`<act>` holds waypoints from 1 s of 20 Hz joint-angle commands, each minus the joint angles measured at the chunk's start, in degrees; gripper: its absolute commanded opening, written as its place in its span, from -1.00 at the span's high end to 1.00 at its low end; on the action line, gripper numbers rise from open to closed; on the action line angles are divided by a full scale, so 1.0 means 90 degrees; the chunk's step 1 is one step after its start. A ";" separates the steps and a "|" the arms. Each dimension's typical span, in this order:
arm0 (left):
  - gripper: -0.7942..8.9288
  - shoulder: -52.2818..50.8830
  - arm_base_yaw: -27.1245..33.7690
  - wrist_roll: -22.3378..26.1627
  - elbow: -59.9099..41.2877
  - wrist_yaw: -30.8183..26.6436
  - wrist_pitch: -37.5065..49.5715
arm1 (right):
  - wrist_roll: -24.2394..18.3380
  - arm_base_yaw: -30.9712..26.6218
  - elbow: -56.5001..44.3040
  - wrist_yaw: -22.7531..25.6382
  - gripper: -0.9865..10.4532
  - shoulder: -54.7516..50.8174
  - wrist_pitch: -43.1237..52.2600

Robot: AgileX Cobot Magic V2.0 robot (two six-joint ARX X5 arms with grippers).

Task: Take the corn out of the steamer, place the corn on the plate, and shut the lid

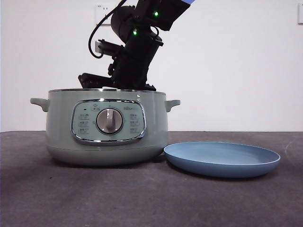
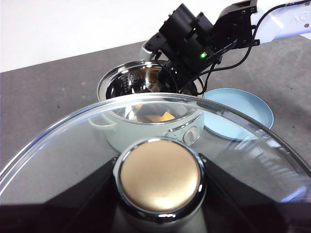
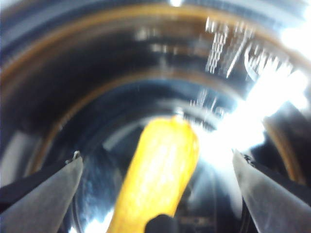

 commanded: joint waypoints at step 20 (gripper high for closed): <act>0.85 -0.0046 0.0012 -0.0039 0.0061 -0.0010 0.0427 | -0.0544 -0.0138 0.0022 0.0670 0.85 -0.2477 -0.1445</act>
